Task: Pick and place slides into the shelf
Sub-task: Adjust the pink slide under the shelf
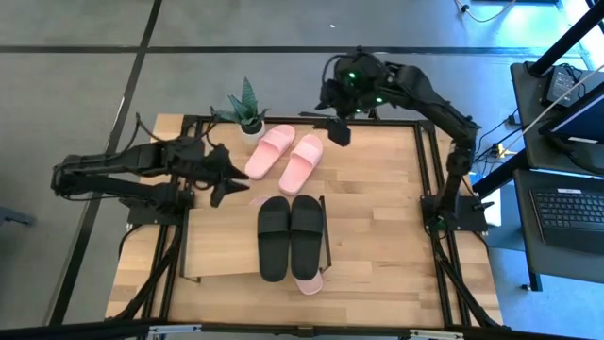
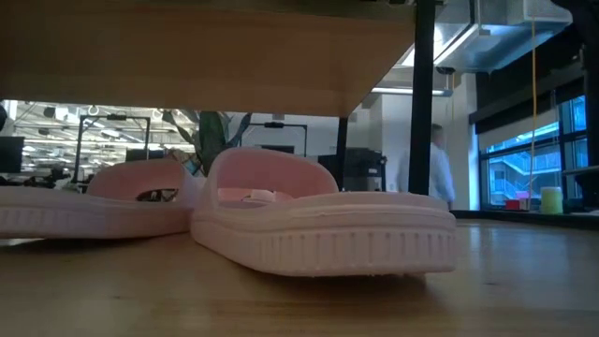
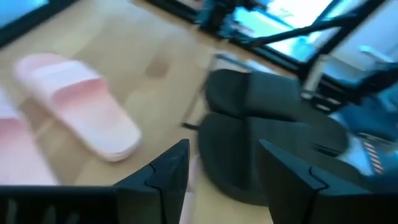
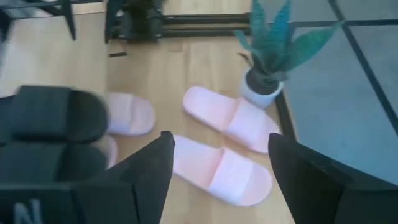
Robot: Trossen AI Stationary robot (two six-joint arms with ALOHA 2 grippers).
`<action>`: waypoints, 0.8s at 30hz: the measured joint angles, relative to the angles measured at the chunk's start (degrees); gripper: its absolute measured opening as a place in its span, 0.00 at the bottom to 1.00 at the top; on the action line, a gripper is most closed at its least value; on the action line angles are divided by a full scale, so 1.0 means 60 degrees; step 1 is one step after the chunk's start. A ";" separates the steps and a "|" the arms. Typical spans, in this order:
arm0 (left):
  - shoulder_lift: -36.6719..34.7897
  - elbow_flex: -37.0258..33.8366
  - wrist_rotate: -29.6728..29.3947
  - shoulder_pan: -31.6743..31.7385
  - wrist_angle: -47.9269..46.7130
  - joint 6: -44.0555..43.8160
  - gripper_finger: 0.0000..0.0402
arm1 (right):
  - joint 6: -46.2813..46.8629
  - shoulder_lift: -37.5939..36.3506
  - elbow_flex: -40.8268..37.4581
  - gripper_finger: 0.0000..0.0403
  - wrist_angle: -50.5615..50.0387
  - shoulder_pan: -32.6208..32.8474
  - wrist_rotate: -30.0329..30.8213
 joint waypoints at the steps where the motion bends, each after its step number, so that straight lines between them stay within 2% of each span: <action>1: -0.0041 0.0000 -0.0004 -0.0265 0.0068 -0.0124 0.43 | 0.0011 -0.0102 0.0000 0.64 -0.0149 0.0076 -0.0007; 4: -0.0075 -0.0004 -0.0171 -0.1112 0.0461 -0.0521 0.43 | 0.0215 -0.0441 -0.0392 0.64 -0.0440 0.0244 0.0007; 7: -0.0075 -0.0004 -0.0897 -0.2004 0.0707 -0.0699 0.43 | 0.0615 -0.0897 -0.1420 0.64 -0.0283 0.0461 0.0087; 11: -0.0093 -0.0004 -0.1890 -0.2947 0.0788 -0.0940 0.43 | 0.1354 -0.2013 -0.3761 0.64 0.1363 0.0866 0.0683; 17: -0.0434 -0.0015 -0.2453 -0.3808 0.0766 -0.0911 0.43 | 0.2911 -0.4186 -0.7140 0.64 0.3907 0.2103 0.1219; 20: -0.0631 -0.0015 -0.2477 -0.3976 0.0773 -0.0653 0.43 | 0.3744 -0.5080 -0.8117 0.64 0.4561 0.3097 0.2238; 24: -0.0886 -0.0015 -0.2380 -0.4141 0.0714 -0.0365 0.43 | 0.5475 -0.5805 -0.8900 0.64 0.4998 0.4754 0.4525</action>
